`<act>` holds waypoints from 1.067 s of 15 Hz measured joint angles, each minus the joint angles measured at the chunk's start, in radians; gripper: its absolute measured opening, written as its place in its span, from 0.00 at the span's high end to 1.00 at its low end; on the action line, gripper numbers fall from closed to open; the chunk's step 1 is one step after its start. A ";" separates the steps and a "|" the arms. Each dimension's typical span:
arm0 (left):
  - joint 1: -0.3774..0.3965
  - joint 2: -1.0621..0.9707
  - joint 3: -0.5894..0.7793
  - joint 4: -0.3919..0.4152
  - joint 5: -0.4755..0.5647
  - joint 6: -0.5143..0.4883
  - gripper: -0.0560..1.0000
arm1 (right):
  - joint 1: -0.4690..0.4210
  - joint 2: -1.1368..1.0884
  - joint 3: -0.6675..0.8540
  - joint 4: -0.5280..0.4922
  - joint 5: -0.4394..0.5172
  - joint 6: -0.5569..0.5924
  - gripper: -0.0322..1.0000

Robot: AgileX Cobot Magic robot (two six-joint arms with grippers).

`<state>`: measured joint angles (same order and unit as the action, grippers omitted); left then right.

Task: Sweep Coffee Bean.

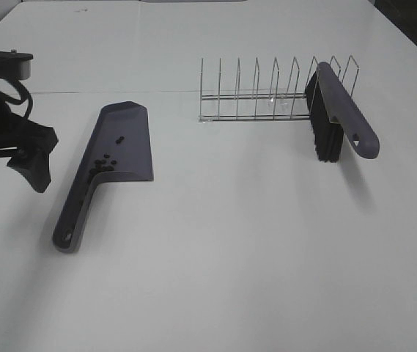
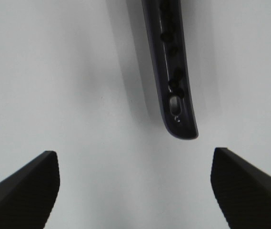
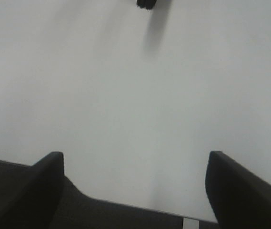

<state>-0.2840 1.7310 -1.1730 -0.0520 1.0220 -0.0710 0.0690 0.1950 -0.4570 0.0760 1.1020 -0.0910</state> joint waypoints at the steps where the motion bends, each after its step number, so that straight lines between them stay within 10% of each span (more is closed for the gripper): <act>1: 0.000 -0.045 0.051 0.000 -0.011 0.000 0.20 | 0.000 -0.028 0.000 0.000 0.000 0.000 0.23; 9: 0.000 -0.569 0.589 -0.018 -0.109 0.000 0.20 | 0.000 -0.113 0.000 0.000 0.001 0.000 0.23; 16: 0.000 -1.101 0.635 -0.048 -0.063 0.000 0.20 | 0.000 -0.114 0.000 0.000 0.001 0.000 0.23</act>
<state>-0.2840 0.6300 -0.5380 -0.1000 0.9590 -0.0710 0.0690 0.0810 -0.4570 0.0760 1.1030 -0.0910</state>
